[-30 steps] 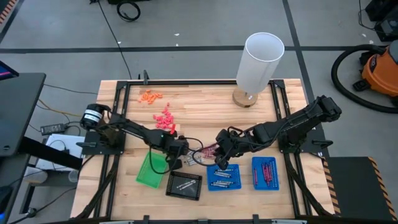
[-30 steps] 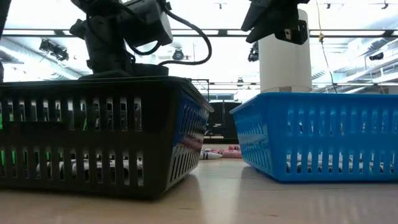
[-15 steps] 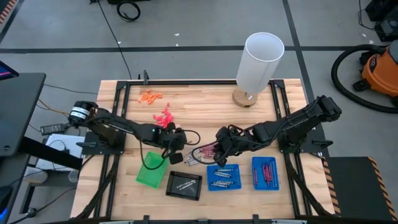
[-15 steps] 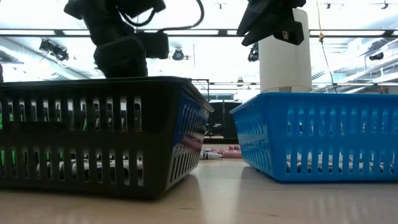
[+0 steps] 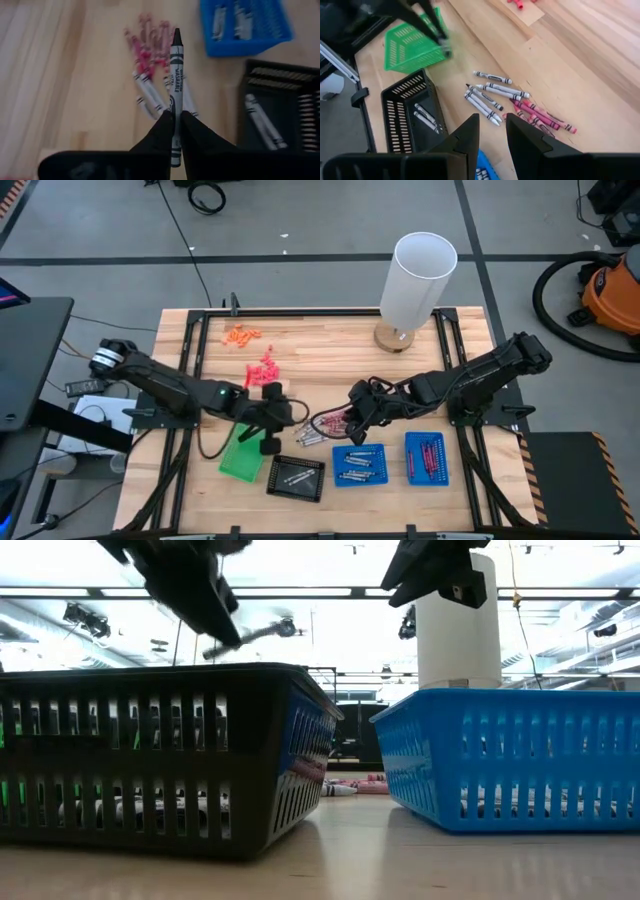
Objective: Sort crayons
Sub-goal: Put the black crayon into the left blue basket
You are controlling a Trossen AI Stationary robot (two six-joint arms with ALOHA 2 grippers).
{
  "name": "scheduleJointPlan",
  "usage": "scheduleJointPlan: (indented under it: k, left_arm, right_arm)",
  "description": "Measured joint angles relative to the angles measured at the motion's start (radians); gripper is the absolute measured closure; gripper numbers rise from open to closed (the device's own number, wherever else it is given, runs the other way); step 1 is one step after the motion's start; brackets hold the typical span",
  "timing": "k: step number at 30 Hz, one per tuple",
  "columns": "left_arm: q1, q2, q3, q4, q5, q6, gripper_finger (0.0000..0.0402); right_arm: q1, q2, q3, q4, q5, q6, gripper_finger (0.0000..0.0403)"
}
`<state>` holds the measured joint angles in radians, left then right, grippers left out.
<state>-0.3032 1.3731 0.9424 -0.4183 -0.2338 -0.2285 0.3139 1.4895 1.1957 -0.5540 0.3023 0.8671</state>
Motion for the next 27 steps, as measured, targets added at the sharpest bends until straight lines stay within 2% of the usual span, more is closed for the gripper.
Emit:
scheduleJointPlan:
  k: [19,24,27]
  left_arm:
    - [-0.150,-0.039,0.001,0.132,0.018,-0.043,0.0381]
    - [-0.158,0.038,0.000,0.180,0.025,-0.176,0.0381]
    - [-0.175,0.106,0.000,0.226,0.071,-0.218,0.0381]
  right_arm:
    - [-0.002,-0.002,0.000,-0.002,-0.038,0.031,0.0298]
    - [-0.002,-0.002,0.000,-0.011,-0.065,0.056,0.0298]
    - [-0.002,-0.002,0.000,-0.057,-0.064,0.084,0.0298]
